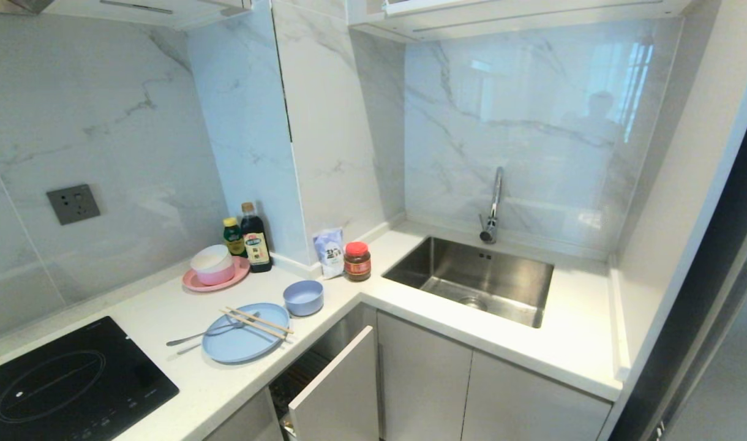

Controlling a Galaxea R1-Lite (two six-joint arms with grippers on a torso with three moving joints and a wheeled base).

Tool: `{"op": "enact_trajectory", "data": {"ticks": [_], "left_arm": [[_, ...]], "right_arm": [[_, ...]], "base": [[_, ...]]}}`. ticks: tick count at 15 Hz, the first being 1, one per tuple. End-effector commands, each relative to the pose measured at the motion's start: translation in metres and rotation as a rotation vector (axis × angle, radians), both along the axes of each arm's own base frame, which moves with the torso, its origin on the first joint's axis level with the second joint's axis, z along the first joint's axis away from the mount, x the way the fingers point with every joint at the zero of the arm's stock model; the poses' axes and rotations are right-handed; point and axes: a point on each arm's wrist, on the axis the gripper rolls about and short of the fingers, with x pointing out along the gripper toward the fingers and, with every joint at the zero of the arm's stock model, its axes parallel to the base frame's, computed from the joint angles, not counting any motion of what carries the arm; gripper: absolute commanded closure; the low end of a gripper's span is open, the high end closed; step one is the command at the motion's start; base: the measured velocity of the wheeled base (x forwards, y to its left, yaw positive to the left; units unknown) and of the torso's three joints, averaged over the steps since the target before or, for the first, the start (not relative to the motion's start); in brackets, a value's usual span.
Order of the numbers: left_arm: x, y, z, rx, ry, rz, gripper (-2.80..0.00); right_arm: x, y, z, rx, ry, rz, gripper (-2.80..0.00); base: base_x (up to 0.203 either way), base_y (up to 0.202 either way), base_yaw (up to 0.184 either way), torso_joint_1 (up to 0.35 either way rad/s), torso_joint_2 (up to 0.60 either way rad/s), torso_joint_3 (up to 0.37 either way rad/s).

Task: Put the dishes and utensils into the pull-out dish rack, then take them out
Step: Open the cupboard

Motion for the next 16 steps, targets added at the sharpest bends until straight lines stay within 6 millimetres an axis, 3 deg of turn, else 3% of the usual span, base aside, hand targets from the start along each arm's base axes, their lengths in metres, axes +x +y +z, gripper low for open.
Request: {"op": "enact_trajectory", "data": {"ticks": [1,16], "left_arm": [[0.002,0.0,-0.0067,-0.001,0.025,0.001,0.0],[0.002,0.0,-0.0067,-0.001,0.025,0.001,0.0]], "right_arm": [[-0.0002,0.0,-0.0005,0.0,-0.003,0.0,0.0],[-0.0001,0.0,-0.0005,0.0,-0.001,0.0,0.0]], "base": [[0.0,0.0,0.0,0.0,0.0,0.0],[0.0,0.0,0.0,0.0,0.0,0.0]]}}
